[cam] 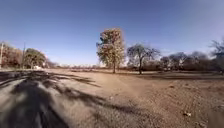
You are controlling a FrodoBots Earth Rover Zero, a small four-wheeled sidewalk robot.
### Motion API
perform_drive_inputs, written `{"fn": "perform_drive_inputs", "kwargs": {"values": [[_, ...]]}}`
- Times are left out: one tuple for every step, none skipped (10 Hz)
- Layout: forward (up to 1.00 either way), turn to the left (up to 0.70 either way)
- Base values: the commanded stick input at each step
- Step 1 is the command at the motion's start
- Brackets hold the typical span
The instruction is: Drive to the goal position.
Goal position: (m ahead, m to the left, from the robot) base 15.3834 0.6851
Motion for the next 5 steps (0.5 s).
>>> {"fn": "perform_drive_inputs", "kwargs": {"values": [[0.50,0.00],[0.50,0.00],[0.50,0.00],[0.50,0.00],[0.50,0.00]]}}
